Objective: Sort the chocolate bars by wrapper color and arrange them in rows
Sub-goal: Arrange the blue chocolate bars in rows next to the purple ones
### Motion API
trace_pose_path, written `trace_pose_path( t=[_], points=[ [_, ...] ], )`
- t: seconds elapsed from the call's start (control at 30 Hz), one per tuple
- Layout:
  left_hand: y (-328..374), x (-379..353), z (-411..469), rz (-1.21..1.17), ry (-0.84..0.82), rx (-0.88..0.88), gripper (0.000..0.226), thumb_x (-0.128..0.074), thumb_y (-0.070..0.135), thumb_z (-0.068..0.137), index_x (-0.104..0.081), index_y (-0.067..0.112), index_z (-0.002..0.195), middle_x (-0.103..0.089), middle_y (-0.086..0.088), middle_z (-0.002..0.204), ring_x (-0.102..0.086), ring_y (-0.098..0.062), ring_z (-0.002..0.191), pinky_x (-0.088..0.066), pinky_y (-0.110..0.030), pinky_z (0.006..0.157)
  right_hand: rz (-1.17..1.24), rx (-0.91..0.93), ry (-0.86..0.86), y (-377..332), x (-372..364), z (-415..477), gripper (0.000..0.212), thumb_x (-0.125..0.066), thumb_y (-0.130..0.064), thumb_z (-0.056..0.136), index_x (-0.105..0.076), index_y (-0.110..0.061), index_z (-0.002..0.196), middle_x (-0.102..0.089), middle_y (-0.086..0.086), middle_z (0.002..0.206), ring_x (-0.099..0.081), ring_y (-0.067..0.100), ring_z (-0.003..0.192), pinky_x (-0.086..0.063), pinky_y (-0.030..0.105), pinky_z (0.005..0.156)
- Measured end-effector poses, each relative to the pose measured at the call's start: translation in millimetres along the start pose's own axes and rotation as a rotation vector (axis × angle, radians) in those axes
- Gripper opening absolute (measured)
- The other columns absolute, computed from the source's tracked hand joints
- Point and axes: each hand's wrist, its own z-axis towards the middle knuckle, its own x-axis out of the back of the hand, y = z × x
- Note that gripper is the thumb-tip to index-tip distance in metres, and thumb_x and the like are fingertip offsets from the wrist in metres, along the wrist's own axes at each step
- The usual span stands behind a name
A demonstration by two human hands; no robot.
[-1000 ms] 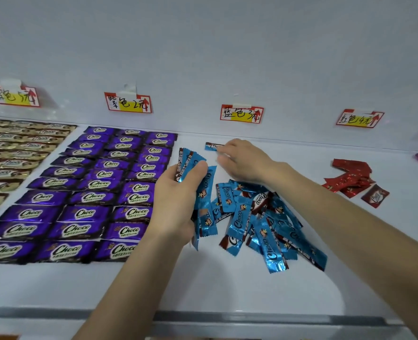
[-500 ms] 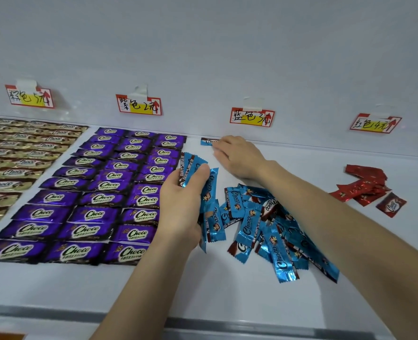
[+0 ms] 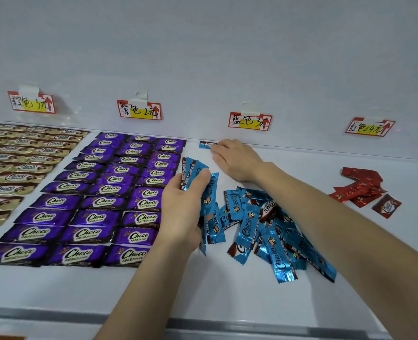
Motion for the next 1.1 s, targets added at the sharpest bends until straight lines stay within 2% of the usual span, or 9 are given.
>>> trace_pose_path(
  t=[0.1,0.2,0.33,0.43,0.53,0.6,0.77,0.93,1.1],
  points=[
    [-1.2,0.6,0.1,-0.021,-0.033,0.006,0.014,-0.061,0.018,0.089,-0.053,0.007,0.092,-0.052,0.007,0.044,-0.048,-0.004,0.031,-0.034,-0.013,0.031,0.063,-0.016,-0.014,-4.0,5.3,-4.0,0.042,-0.026,-0.032,0.1,-0.04,-0.015,0.136,-0.04,0.006,0.141,-0.038,0.022,0.126,-0.033,0.039,0.105],
    [-1.8,1.3,-0.2,-0.048,-0.057,-0.007,0.013,-0.061,0.017,0.09,-0.053,0.007,0.094,-0.051,0.008,0.042,-0.047,-0.004,0.031,-0.034,-0.013,0.032,0.336,-0.073,0.106,-17.4,30.9,-18.7,0.043,-0.033,-0.03,0.1,-0.036,-0.013,0.14,-0.039,0.005,0.143,-0.038,0.018,0.129,-0.029,0.028,0.104],
    [0.4,-1.0,-4.3,-0.127,-0.067,-0.05,0.013,-0.06,0.016,0.091,-0.053,0.008,0.099,-0.054,0.009,0.045,-0.049,-0.003,0.033,-0.034,-0.012,0.033,0.861,-0.199,0.197,-48.9,80.4,-68.4,0.029,-0.045,-0.032,0.095,-0.059,-0.01,0.109,-0.065,-0.003,0.101,-0.064,0.008,0.085,-0.05,0.027,0.074],
    [5.0,-4.7,-9.5,-0.186,-0.032,-0.112,0.01,-0.06,0.015,0.091,-0.054,0.008,0.095,-0.059,0.002,0.061,-0.055,-0.003,0.042,-0.04,-0.015,0.036,0.932,-0.207,0.094,-78.0,98.8,-117.2,0.028,-0.057,-0.045,0.082,-0.063,-0.018,0.084,-0.069,-0.005,0.077,-0.065,0.003,0.065,-0.053,0.022,0.063],
    [5.3,-9.7,-13.9,-0.226,-0.009,-0.172,0.005,-0.062,0.014,0.089,-0.057,0.015,0.087,-0.067,-0.011,0.089,-0.067,-0.024,0.078,-0.058,-0.038,0.065,0.929,-0.216,0.079,-100.0,95.1,-143.0,0.028,-0.065,-0.045,0.075,-0.064,-0.018,0.081,-0.07,-0.001,0.076,-0.065,0.007,0.066,-0.052,0.022,0.063],
    [5.4,-13.8,-19.8,-0.24,0.001,-0.213,0.006,-0.063,0.012,0.089,-0.058,0.016,0.087,-0.067,-0.014,0.095,-0.066,-0.031,0.088,-0.055,-0.047,0.077,0.983,-0.241,0.121,-105.6,88.3,-149.1,0.022,-0.067,-0.037,0.077,-0.065,-0.016,0.082,-0.069,0.004,0.078,-0.064,0.009,0.066,-0.053,0.025,0.063],
    [2.8,-13.1,-27.1,-0.264,0.007,-0.235,0.007,-0.063,0.014,0.089,-0.059,0.014,0.095,-0.07,-0.013,0.099,-0.07,-0.027,0.088,-0.059,-0.042,0.074,1.157,-0.296,0.199,-102.8,80.6,-155.9,0.011,-0.063,-0.021,0.085,-0.067,-0.01,0.086,-0.07,0.007,0.08,-0.065,0.011,0.067,-0.054,0.021,0.063],
    [2.7,-9.2,-32.3,-0.241,-0.046,-0.258,0.019,-0.064,0.012,0.086,-0.055,0.028,0.083,-0.07,-0.004,0.088,-0.07,-0.018,0.075,-0.058,-0.034,0.062,1.312,-0.355,0.25,-96.7,78.8,-155.4,0.013,-0.058,-0.015,0.089,-0.066,-0.005,0.094,-0.071,0.011,0.085,-0.068,0.026,0.08,-0.058,0.034,0.073],
    [2.9,0.8,-34.0,-0.149,-0.129,-0.235,0.011,-0.064,0.012,0.087,-0.059,0.019,0.094,-0.069,-0.005,0.09,-0.07,-0.015,0.073,-0.057,-0.028,0.054,1.435,-0.373,0.331,-90.5,83.8,-155.3,0.016,-0.055,-0.012,0.091,-0.064,-0.006,0.103,-0.072,0.007,0.091,-0.069,0.016,0.082,-0.054,0.022,0.069]
  ],
)
